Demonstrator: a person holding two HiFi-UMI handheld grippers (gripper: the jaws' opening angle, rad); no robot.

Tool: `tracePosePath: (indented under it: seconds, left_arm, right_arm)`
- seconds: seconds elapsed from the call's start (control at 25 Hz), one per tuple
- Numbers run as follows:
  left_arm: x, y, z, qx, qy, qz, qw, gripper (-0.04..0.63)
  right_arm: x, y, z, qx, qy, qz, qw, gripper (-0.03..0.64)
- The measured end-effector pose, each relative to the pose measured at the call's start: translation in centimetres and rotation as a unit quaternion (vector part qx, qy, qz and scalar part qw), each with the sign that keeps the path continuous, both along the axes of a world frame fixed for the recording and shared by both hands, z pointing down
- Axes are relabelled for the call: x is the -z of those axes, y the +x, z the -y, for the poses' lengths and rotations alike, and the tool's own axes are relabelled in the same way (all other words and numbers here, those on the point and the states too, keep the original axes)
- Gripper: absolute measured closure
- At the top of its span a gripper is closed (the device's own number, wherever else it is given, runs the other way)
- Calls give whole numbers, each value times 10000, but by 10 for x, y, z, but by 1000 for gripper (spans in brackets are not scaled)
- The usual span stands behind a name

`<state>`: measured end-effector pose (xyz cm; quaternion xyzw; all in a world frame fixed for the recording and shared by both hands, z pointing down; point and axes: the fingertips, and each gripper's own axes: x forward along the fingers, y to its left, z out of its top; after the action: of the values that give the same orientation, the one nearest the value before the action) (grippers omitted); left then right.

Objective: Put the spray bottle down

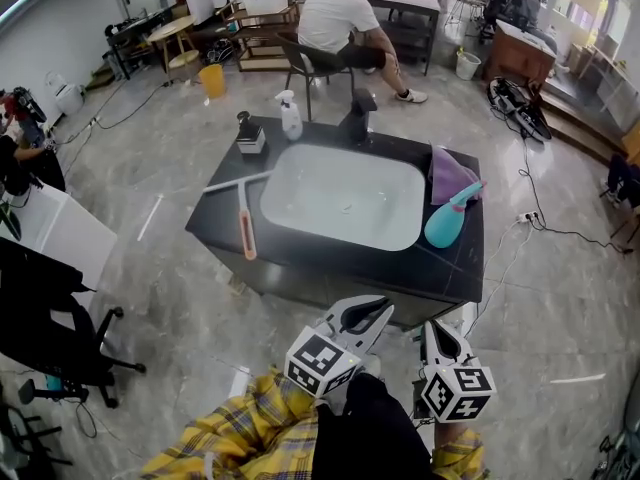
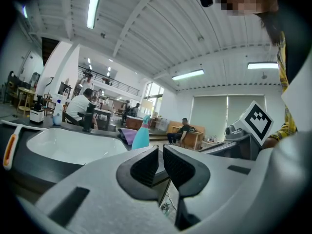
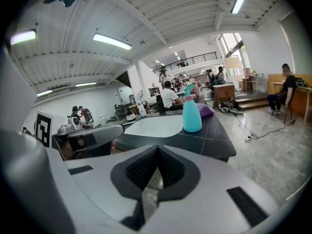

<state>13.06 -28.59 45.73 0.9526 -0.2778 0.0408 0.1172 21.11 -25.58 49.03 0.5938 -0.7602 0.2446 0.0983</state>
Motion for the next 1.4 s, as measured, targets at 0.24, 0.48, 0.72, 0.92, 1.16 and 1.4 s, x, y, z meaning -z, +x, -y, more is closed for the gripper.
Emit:
tracePosePath:
  seconds: [0.24, 0.48, 0.72, 0.92, 1.16, 1.4]
  left_arm:
    - [6, -13, -16, 85, 38, 14, 10000, 561]
    - [13, -21, -26, 85, 118, 17, 9999, 561]
    - [15, -30, -33, 153, 139, -14, 9998, 561]
    - [18, -35, -39, 154, 61, -91, 9998, 561]
    - [21, -40, -45, 138, 73, -104, 9998, 561]
    - [20, -45, -49, 158, 72, -88, 9998, 561]
  right_arm:
    - [10, -15, -16, 113, 125, 21, 9999, 611]
    - [18, -23, -25, 121, 242, 21, 9996, 611]
    - [25, -29, -32, 143, 342, -18, 9993, 611]
    - [31, -33, -39, 126, 368, -31, 9992, 611]
    - [33, -38, -44, 115, 411, -40, 9991, 611]
    - [35, -42, -45, 102, 459, -51, 9989, 611]
